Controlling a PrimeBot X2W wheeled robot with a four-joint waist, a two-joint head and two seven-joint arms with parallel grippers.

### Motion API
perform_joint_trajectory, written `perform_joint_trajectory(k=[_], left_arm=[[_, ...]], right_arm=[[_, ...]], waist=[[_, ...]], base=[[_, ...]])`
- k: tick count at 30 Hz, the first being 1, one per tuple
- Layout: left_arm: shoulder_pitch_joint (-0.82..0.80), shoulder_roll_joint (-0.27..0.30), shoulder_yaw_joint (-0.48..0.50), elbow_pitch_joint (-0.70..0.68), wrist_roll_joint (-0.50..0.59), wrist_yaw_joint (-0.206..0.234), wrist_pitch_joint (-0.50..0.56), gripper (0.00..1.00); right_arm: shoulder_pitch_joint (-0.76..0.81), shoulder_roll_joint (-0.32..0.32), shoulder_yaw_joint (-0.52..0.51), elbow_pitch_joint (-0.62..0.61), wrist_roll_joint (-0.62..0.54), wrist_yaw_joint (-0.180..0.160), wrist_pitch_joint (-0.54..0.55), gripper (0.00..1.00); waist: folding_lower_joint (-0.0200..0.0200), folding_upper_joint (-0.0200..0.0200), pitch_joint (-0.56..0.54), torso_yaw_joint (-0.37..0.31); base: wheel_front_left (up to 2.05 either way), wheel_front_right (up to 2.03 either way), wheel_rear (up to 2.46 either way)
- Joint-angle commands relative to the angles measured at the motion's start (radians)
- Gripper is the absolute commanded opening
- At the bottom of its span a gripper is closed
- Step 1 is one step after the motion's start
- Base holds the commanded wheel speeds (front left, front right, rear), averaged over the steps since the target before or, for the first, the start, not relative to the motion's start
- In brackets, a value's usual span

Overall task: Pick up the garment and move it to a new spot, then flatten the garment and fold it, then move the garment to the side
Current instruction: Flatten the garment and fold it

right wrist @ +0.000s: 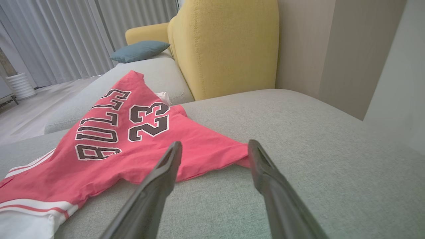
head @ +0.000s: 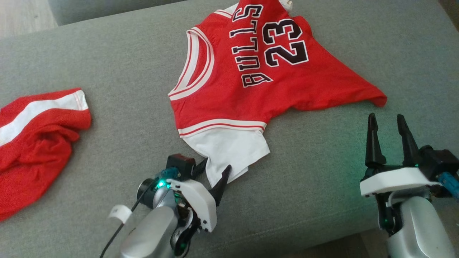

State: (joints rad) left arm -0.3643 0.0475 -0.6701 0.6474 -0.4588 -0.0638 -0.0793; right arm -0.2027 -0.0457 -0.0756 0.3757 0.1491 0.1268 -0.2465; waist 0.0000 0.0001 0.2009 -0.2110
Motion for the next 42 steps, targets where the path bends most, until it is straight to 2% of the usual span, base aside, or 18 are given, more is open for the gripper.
perform_joint_trajectory(k=[1,4,5,6,7,12,16,17,21,26,35,39,40,42], left_arm=[[-0.016,0.003,0.008,0.008,-0.007,-0.007,0.022,1.00],[-0.028,0.003,-0.005,0.018,-0.017,-0.012,0.039,1.00],[-0.030,0.003,-0.008,0.020,-0.024,-0.015,0.042,0.75],[-0.031,0.003,-0.012,0.021,-0.028,-0.017,0.043,0.31],[-0.032,0.003,-0.015,0.021,-0.033,-0.019,0.042,0.00],[-0.029,0.003,-0.001,0.009,-0.057,-0.003,-0.018,0.00],[-0.027,0.003,0.044,-0.010,-0.072,0.048,-0.116,0.00],[-0.027,0.003,0.044,-0.010,-0.072,0.048,-0.116,0.00],[-0.024,0.011,0.101,-0.051,-0.075,0.093,-0.166,0.00],[-0.002,0.032,0.182,-0.135,-0.053,0.143,-0.181,0.00],[0.064,0.032,0.241,-0.220,0.003,0.141,-0.182,0.00],[0.078,0.027,0.254,-0.228,0.018,0.135,-0.182,0.00],[0.082,0.024,0.258,-0.229,0.024,0.130,-0.182,0.00],[0.083,0.021,0.262,-0.228,0.029,0.125,-0.182,0.00]], right_arm=[[-0.041,-0.005,0.021,-0.037,-0.004,0.004,-0.009,1.00],[-0.044,-0.005,0.019,-0.040,-0.006,0.004,-0.010,1.00],[-0.044,-0.005,0.018,-0.040,-0.006,0.004,-0.011,1.00],[-0.045,-0.005,0.018,-0.040,-0.006,0.004,-0.011,1.00],[-0.045,-0.005,0.016,-0.039,-0.007,0.004,-0.011,1.00],[-0.042,-0.005,0.001,-0.027,-0.015,0.004,-0.012,1.00],[-0.045,-0.005,-0.042,0.009,-0.050,0.004,0.001,1.00],[-0.045,-0.005,-0.042,0.009,-0.050,0.004,0.001,1.00],[-0.049,-0.005,-0.075,0.046,-0.082,0.004,0.029,1.00],[-0.045,-0.005,-0.080,0.080,-0.071,0.004,0.048,1.00],[-0.061,-0.005,-0.143,0.194,-0.052,0.004,0.084,1.00],[-0.110,-0.004,-0.163,0.288,0.049,0.004,0.072,1.00],[-0.139,-0.004,-0.157,0.353,0.117,0.004,0.061,1.00],[-0.166,-0.004,-0.150,0.414,0.145,0.004,0.042,1.00]], waist=[[0.0000,-0.0001,0.004,-0.004],[0.0000,-0.0001,0.008,-0.011],[0.0000,-0.0001,0.008,-0.012],[0.0000,-0.0001,0.008,-0.013],[0.0000,-0.0001,0.008,-0.014],[0.0000,-0.0001,-0.009,-0.006],[0.0000,-0.0001,-0.035,0.022],[0.0000,-0.0001,-0.035,0.022],[0.0000,-0.0001,-0.053,0.054],[0.0000,-0.0001,-0.064,0.087],[0.0000,-0.0001,-0.069,0.105],[0.0000,-0.0001,-0.064,0.110],[0.0000,-0.0001,-0.061,0.114],[0.0000,-0.0001,-0.057,0.118]], base=[[0.00,0.00,0.00],[0.00,0.00,0.00],[0.00,0.00,0.00],[0.00,0.00,0.00],[0.00,0.00,0.00],[0.00,0.00,0.00],[0.00,0.00,0.00],[0.00,0.00,0.00],[0.00,0.00,0.00],[0.00,0.00,0.00],[0.00,0.00,0.00],[0.00,0.00,0.00],[0.00,0.00,0.00],[0.00,0.00,0.00]])
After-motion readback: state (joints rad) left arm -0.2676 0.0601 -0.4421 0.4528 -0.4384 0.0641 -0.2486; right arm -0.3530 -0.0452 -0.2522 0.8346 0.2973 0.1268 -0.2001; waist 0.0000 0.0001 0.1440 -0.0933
